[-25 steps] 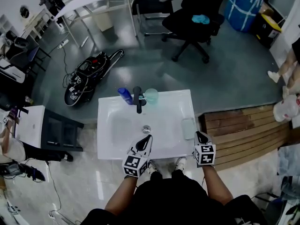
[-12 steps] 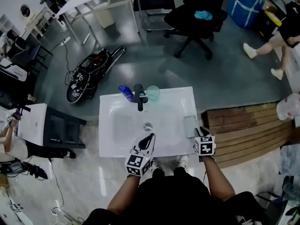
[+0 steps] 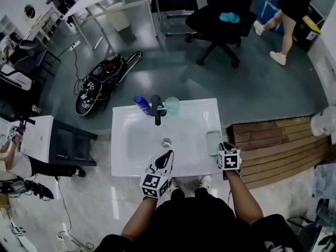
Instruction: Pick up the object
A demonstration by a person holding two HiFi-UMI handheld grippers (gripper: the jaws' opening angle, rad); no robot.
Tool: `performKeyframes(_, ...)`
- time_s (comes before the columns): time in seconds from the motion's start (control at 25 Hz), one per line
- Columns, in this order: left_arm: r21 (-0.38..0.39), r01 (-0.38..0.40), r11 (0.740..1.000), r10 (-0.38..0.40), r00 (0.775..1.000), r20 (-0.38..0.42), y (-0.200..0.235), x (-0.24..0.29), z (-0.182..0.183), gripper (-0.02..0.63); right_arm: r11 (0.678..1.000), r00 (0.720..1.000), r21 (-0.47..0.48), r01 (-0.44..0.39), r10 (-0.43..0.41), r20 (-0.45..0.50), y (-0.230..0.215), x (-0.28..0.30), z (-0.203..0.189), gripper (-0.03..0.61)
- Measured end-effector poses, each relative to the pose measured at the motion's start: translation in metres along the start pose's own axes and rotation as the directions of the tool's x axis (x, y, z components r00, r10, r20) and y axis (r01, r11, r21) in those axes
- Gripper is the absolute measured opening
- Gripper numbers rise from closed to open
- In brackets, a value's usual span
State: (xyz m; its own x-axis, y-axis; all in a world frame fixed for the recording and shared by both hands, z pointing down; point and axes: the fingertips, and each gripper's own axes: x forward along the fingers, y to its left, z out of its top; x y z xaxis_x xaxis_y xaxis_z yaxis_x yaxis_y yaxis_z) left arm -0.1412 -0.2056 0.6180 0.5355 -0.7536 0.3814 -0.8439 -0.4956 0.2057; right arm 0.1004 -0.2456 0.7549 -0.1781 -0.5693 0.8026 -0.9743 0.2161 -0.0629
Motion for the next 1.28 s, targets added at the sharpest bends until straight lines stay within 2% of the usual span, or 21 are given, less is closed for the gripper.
performKeyframes(0.16,0.001,-0.001,1.000,0.001,1.000,0.005,-0.001,0.000,0.003,0.014,1.000,1.000,0.006,0.002,-0.002,-0.012,0.000,0.002,0.000,0.043)
performKeyframes(0.68,-0.003,-0.012,1.000,0.012,1.000,0.004,0.001,-0.004,0.001,0.014,0.999,1.000,0.041,0.001,-0.002,0.024,0.001,-0.004,0.004,0.037)
performKeyframes(1.28,0.008,0.005,1.000,-0.005,1.000,0.011,-0.005,-0.006,0.004,0.014,0.995,0.987,0.080,-0.055,0.042,0.155,0.009,-0.052,0.053,0.037)
